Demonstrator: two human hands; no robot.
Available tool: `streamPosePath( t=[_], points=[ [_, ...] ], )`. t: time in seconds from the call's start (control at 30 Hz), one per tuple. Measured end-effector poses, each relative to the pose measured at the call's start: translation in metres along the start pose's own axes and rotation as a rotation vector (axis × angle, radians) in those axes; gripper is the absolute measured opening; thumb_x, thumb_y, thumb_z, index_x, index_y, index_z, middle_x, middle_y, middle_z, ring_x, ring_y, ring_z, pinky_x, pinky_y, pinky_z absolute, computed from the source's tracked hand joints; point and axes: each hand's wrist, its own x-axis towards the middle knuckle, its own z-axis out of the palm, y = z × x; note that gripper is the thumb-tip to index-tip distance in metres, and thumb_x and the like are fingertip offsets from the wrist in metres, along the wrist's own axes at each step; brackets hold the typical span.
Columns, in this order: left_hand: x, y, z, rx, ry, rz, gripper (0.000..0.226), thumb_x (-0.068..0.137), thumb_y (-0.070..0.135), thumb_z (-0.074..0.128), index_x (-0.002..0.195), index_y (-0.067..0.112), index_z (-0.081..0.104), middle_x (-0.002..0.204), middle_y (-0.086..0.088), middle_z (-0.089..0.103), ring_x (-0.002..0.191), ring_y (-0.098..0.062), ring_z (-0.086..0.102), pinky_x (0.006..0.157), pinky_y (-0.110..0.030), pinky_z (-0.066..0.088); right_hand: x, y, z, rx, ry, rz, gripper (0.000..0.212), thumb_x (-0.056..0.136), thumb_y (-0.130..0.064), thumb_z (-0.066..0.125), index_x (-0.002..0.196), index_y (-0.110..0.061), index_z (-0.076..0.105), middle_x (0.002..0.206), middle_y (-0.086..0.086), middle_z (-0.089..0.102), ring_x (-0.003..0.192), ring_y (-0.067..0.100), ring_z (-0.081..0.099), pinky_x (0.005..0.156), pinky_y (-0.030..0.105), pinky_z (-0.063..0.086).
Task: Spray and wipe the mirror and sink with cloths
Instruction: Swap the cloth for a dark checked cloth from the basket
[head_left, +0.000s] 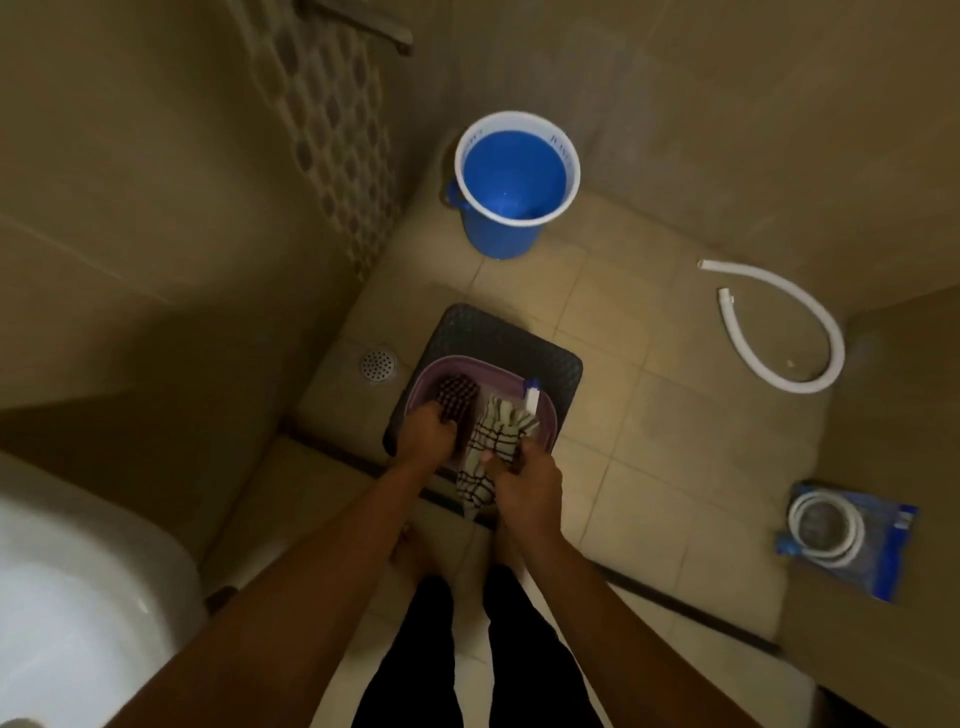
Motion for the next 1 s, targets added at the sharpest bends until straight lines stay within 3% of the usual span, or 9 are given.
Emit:
streamPosePath(
  t=[0.17,0.27,0.4,0.57,0.67,0.87,1.0],
  points=[
    [0.043,0.001,0.025,0.137,-0.008,-0.046,0.035,0.096,0.019,0.051,0.123,-0.002,0.058,0.121,-0.022,0.064,0.110,-0.037,0.061,0.090,-0.042,0.049,0.017,0.020,0.004,0.023,-0.040,0.029,0.036,0.089,-0.028,0.070,0.124,-0.020,0.065,0.109,-0.008,0.070,0.097,0.007,0.065,0.085,0.027,0.057],
    [0.061,0.002,0.032,0.246,-0.034,-0.086,0.042,0.095,0.020,0.053,0.131,-0.001,0.054,0.127,-0.022,0.061,0.114,-0.037,0.060,0.092,-0.045,0.050,0.025,0.026,0.002,0.036,-0.056,0.068,0.038,0.089,-0.028,0.070,0.127,-0.024,0.062,0.107,-0.014,0.067,0.097,0.004,0.063,0.083,0.023,0.054],
    [0.073,0.003,0.041,0.350,-0.032,-0.110,0.046,0.089,0.012,0.058,0.131,-0.005,0.051,0.127,-0.024,0.060,0.114,-0.039,0.061,0.091,-0.045,0.051,0.033,0.034,-0.002,0.022,-0.071,0.091,0.042,0.089,-0.023,0.070,0.130,-0.020,0.061,0.117,-0.005,0.069,0.106,0.012,0.064,0.091,0.031,0.056],
    [0.075,0.004,0.053,0.479,0.005,-0.075,0.047,0.092,0.017,0.057,0.133,-0.004,0.046,0.132,-0.024,0.055,0.114,-0.035,0.060,0.091,-0.041,0.051,0.038,0.040,-0.002,-0.003,-0.097,0.100,0.040,0.089,-0.025,0.070,0.127,-0.019,0.062,0.120,0.000,0.069,0.110,0.018,0.064,0.096,0.042,0.055],
    [0.075,0.004,0.058,0.455,0.014,-0.068,0.041,0.094,0.022,0.057,0.129,0.001,0.048,0.132,-0.022,0.052,0.106,-0.033,0.062,0.086,-0.039,0.052,0.040,0.042,0.000,-0.006,-0.108,0.105,0.039,0.089,-0.027,0.070,0.126,-0.020,0.061,0.120,0.000,0.069,0.110,0.019,0.063,0.095,0.046,0.055],
    [0.063,0.005,0.053,0.243,0.020,-0.072,0.050,0.088,0.022,0.066,0.131,0.002,0.050,0.125,-0.020,0.062,0.114,-0.038,0.061,0.097,-0.046,0.050,0.042,0.043,0.000,0.012,-0.093,0.112,0.034,0.090,-0.024,0.067,0.124,-0.021,0.062,0.117,-0.002,0.069,0.108,0.018,0.064,0.095,0.045,0.055],
    [0.037,0.002,0.033,0.105,0.075,0.035,0.054,0.085,0.017,0.067,0.133,0.003,0.047,0.122,-0.022,0.064,0.113,-0.040,0.060,0.096,-0.046,0.049,0.039,0.043,-0.004,0.015,-0.114,0.115,0.033,0.092,-0.027,0.064,0.124,-0.025,0.062,0.116,-0.004,0.069,0.108,0.017,0.064,0.093,0.044,0.056]
  ],
)
